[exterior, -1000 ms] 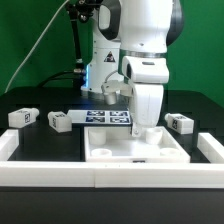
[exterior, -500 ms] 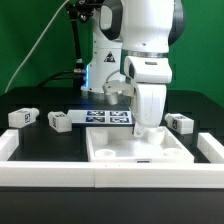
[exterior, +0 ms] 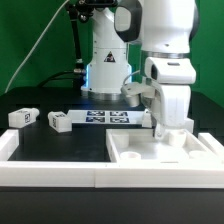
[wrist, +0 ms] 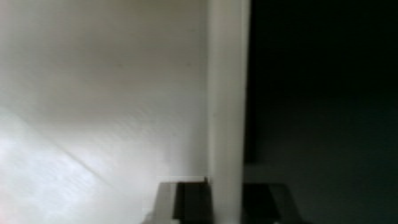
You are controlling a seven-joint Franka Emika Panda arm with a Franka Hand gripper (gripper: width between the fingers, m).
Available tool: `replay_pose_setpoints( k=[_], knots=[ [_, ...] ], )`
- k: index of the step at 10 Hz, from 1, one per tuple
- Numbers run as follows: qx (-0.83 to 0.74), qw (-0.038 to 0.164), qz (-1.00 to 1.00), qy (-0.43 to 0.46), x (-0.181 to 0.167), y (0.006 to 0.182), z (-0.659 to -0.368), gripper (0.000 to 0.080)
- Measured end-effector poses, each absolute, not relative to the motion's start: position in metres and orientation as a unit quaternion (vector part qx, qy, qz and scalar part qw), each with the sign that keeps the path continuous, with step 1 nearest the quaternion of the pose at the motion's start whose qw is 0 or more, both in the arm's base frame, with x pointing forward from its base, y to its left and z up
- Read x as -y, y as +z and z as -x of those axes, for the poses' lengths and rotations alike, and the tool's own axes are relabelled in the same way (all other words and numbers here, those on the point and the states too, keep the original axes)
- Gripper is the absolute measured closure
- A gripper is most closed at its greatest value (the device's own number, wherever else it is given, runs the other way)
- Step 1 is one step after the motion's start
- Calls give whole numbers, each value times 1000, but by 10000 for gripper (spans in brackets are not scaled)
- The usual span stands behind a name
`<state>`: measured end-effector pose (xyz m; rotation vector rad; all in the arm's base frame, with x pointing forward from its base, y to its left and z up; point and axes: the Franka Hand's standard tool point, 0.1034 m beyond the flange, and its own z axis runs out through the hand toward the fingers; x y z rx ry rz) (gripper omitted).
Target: Assemble one leg
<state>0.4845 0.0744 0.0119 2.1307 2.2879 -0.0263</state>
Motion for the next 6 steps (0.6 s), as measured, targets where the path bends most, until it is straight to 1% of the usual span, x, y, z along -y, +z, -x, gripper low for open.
replay_pose_setpoints(
  k=[3, 5, 6],
  knots=[
    [-709, 7, -705, -8, -88, 12, -486, 741],
    [-701, 7, -713, -9, -88, 12, -486, 741],
    [-701, 7, -713, -9, -88, 12, -486, 718]
  ],
)
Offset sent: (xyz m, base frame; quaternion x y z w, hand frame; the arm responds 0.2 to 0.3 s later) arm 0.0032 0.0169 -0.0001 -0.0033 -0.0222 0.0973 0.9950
